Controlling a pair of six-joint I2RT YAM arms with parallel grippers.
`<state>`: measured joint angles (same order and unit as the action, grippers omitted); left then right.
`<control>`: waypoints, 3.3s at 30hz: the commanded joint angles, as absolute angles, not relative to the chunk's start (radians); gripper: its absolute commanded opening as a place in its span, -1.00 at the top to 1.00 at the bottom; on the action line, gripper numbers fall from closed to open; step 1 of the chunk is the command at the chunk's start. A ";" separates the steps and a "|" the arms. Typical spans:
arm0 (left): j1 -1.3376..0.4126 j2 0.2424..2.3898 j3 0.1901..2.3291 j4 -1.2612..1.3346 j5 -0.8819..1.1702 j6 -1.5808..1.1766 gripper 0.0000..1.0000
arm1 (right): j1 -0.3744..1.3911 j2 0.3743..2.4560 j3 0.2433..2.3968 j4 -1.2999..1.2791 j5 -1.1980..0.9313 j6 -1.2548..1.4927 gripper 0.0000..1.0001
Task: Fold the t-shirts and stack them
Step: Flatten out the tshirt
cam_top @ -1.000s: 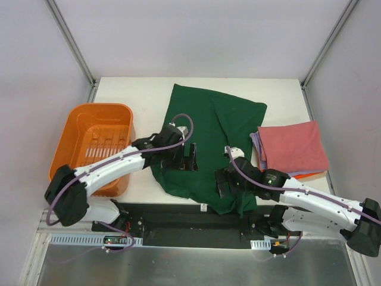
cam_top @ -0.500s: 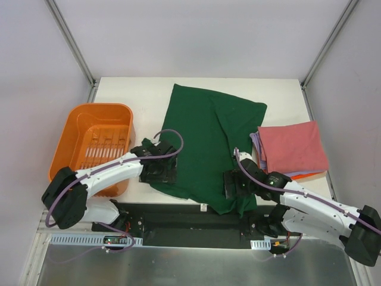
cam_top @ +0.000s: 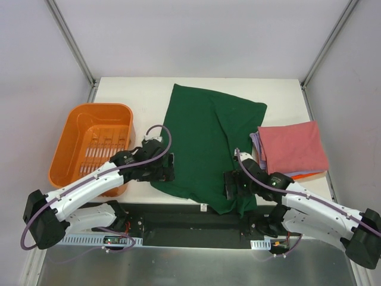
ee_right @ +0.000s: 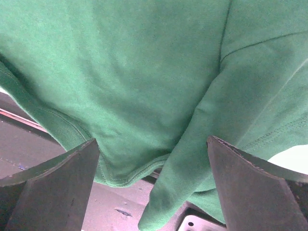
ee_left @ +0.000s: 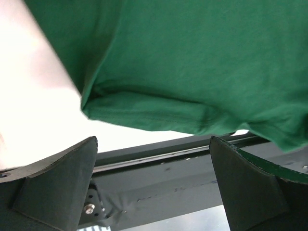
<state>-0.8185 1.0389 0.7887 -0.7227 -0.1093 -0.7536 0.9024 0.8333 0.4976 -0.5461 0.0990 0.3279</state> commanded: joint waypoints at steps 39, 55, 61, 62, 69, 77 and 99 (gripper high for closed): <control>-0.426 2.351 1.951 -0.609 -0.014 -0.437 -0.98 | 0.817 1.091 0.523 -0.454 -0.236 0.127 -0.94; -0.460 2.056 1.912 -0.618 -0.080 -0.376 -0.98 | 0.991 0.724 0.568 -0.583 0.061 0.146 -0.92; -0.574 1.863 1.680 -0.603 -0.100 -0.420 -0.98 | 0.992 0.557 0.520 -0.571 0.167 0.219 -0.92; -0.598 1.832 1.639 -0.591 -0.088 -0.434 -0.98 | 0.992 0.539 0.506 -0.562 0.176 0.232 -0.92; -0.701 1.692 1.246 -0.321 0.217 -0.572 -0.98 | 0.991 0.480 0.479 -0.537 0.190 0.246 -0.92; -0.671 1.767 1.149 -0.278 0.164 -0.592 -0.98 | 0.989 0.644 0.512 -0.399 -0.033 -0.018 -0.92; -0.295 2.184 1.690 -0.535 -0.063 -0.442 -0.98 | 0.583 1.388 0.893 -0.279 -0.150 -0.092 -0.92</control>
